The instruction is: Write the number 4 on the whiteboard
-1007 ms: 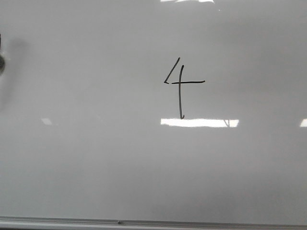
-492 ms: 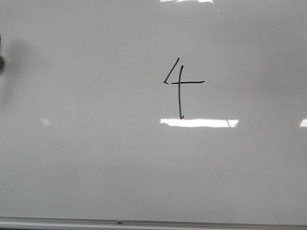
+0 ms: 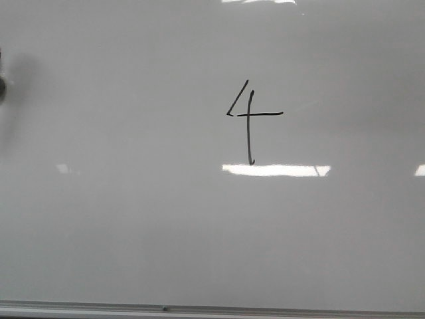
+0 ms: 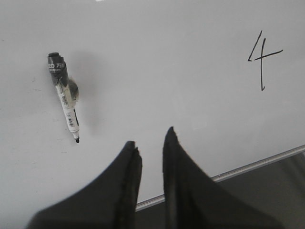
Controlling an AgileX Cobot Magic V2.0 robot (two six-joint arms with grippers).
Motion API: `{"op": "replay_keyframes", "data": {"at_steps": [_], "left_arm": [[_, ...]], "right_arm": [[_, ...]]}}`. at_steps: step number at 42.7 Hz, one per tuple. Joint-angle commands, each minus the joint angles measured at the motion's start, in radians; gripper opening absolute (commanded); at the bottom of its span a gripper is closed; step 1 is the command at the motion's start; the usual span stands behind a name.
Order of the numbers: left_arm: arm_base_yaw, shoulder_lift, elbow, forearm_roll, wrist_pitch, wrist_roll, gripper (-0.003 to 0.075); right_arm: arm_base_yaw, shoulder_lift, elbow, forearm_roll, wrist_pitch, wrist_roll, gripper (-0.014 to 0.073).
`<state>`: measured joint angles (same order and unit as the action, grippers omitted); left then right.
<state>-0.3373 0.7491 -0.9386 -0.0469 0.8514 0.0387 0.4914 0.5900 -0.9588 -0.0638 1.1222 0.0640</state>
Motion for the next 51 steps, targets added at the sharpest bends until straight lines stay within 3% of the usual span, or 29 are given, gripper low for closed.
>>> {"op": "replay_keyframes", "data": {"at_steps": [1,37,42,46,47,51], "left_arm": [[-0.008,-0.004,-0.025,-0.024,-0.079,0.000,-0.0008],[-0.012,-0.010,-0.025,-0.035,-0.099,-0.009,-0.0020],[0.013,-0.045,-0.016,0.042,-0.104,0.031,-0.0020],[0.060,-0.103,0.047,0.047,-0.173,0.031,-0.0020],[0.120,-0.172,0.149,0.047,-0.257,0.032,-0.0020],[0.169,-0.247,0.264,0.047,-0.356,0.037,-0.0020]], "right_arm": [[-0.007,0.002,-0.032,-0.017,-0.060,0.001,-0.0055],[-0.007,0.004,-0.032,-0.017,-0.079,0.001,-0.0069],[-0.007,0.004,-0.032,-0.017,-0.078,0.001,-0.0069],[-0.007,0.004,-0.032,-0.017,-0.078,0.001,-0.0069],[-0.007,0.004,-0.032,-0.017,-0.078,0.001,-0.0069],[-0.007,0.004,-0.032,-0.017,-0.078,0.001,-0.0069]]}}
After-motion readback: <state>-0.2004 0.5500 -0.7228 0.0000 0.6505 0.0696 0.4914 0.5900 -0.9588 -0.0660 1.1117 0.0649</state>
